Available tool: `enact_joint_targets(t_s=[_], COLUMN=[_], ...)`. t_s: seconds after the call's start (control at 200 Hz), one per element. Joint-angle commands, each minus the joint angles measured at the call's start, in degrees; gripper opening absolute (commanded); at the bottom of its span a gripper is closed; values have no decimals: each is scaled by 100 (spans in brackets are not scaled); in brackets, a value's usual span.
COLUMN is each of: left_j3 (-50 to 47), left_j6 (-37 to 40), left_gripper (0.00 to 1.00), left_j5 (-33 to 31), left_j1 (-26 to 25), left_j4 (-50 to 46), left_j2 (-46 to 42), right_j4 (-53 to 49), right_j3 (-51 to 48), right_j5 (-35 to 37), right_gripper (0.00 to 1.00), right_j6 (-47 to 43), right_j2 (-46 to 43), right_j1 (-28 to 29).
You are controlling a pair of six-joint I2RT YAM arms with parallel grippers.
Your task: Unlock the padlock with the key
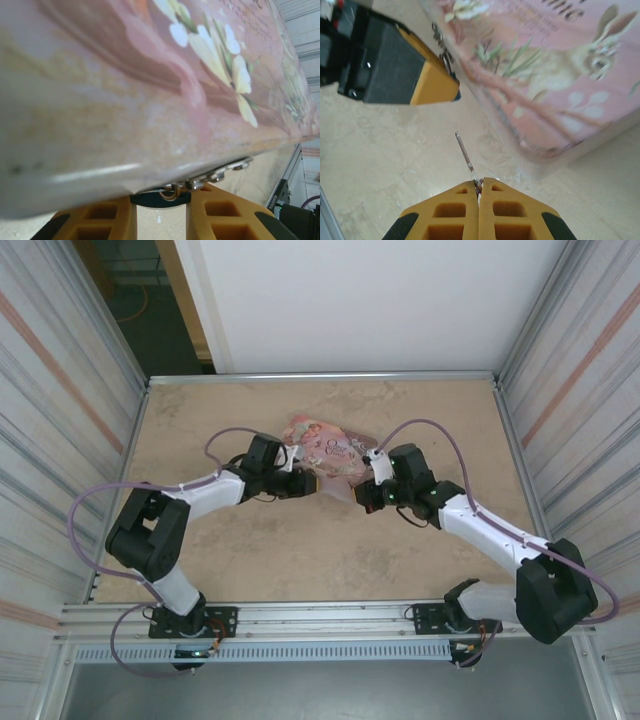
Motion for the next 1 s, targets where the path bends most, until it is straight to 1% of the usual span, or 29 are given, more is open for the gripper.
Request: enact_joint_targets(t_s=[0.0, 0.22, 0.531, 0.751, 0.997], left_j3=[263, 273, 335, 344, 352], left_j6=[-156, -546, -908, -1090, -1168], left_gripper=[14, 13, 13, 13, 13], left_j5=[117, 128, 165, 218, 244], left_j1=[-65, -154, -208, -226, -252], left_j4=[-153, -114, -179, -173, -155], left_j2=[-302, -305, -305, -283, -261], right_j4=[-161, -59, 625, 1064, 1349], right_j3=[-99, -231, -415, -429, -329], right_j5=[194, 385, 743, 907, 982], right_gripper=[0, 0, 0, 0, 0], right_j6=[-255, -272, -181, -179, -206], right_j2=[-166, -100, 316, 679, 1031], right_j1=[191, 522, 932, 1083, 1088])
